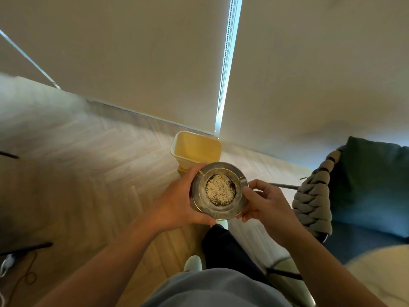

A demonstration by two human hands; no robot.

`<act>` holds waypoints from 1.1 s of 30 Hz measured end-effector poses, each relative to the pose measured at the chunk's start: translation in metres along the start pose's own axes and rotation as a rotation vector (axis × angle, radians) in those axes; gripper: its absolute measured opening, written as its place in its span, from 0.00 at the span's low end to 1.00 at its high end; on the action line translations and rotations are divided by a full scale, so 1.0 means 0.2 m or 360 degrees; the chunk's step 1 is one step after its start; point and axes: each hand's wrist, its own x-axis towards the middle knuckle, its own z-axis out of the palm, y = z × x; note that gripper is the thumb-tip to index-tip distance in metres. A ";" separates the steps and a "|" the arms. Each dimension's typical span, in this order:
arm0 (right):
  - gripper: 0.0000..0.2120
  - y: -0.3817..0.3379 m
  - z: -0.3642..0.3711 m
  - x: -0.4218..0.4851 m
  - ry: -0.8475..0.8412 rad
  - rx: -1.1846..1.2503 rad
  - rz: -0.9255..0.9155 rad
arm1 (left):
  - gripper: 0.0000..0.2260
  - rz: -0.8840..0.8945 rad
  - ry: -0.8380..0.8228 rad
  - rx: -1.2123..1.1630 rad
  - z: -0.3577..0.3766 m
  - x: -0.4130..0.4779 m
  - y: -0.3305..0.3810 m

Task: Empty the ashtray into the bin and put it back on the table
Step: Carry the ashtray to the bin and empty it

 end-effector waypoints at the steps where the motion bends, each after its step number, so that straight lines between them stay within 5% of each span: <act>1: 0.08 -0.02 -0.01 0.05 -0.0008 0.0003 0.0008 | 0.54 -0.0010 0.0013 0.0014 -0.01 0.05 0.00; 16: 0.09 -0.19 0.04 0.59 -0.0054 -0.0027 0.0101 | 0.55 -0.0099 -0.0007 -0.0008 -0.32 0.50 -0.13; 25: 0.08 -0.03 0.40 0.81 0.0335 0.0246 0.0184 | 0.55 0.0066 -0.0516 0.0138 -0.66 0.86 -0.48; 33: 0.07 0.24 0.49 1.18 0.0582 0.0438 0.0193 | 0.57 0.0171 -0.0631 0.0678 -0.78 1.27 -0.94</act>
